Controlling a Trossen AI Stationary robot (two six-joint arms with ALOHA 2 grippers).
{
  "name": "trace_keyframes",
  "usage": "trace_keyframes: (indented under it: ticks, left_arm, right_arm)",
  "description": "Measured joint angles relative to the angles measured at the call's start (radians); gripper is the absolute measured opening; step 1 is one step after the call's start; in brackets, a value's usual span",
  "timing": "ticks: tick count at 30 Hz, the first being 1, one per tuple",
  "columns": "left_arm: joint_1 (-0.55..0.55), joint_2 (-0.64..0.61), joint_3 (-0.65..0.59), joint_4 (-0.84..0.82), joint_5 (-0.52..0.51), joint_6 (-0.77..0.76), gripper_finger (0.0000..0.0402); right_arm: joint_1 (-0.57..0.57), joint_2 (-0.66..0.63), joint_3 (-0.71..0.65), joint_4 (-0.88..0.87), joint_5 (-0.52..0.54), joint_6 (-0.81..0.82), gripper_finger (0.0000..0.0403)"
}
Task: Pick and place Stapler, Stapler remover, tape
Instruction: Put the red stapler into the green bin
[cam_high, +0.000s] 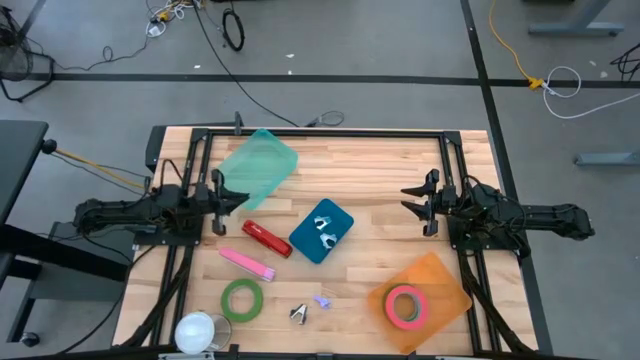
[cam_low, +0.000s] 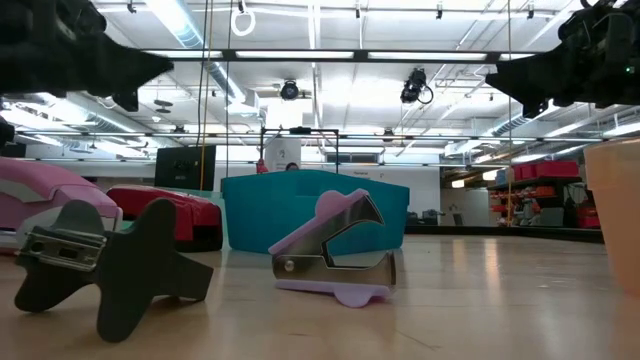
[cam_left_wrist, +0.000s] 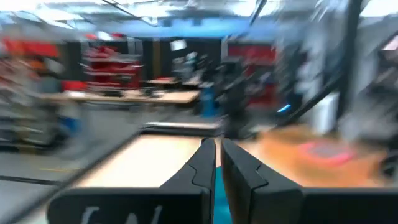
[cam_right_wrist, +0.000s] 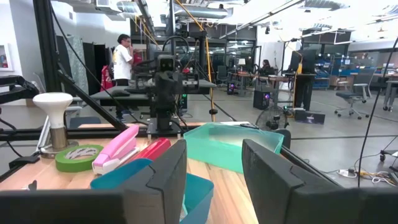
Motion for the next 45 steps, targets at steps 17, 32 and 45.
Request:
trace_keyframes:
  ticks: [17,32,45]
  left_arm:
    - [0.0,0.065,0.13,-0.024,0.084,-0.215,0.003]
    - [0.0,0.382,0.49,-0.239,0.084,-0.206,0.0043]
    - [0.0,0.651,0.595,-0.231,0.114,-0.212,0.0228]
  right_arm:
    - [0.0,0.0,0.0,0.0,0.0,0.0,0.0155]
    - [0.0,0.0,0.0,0.0,0.0,0.0,0.0155]
    - [0.0,0.0,0.0,0.0,0.0,0.0,0.0155]
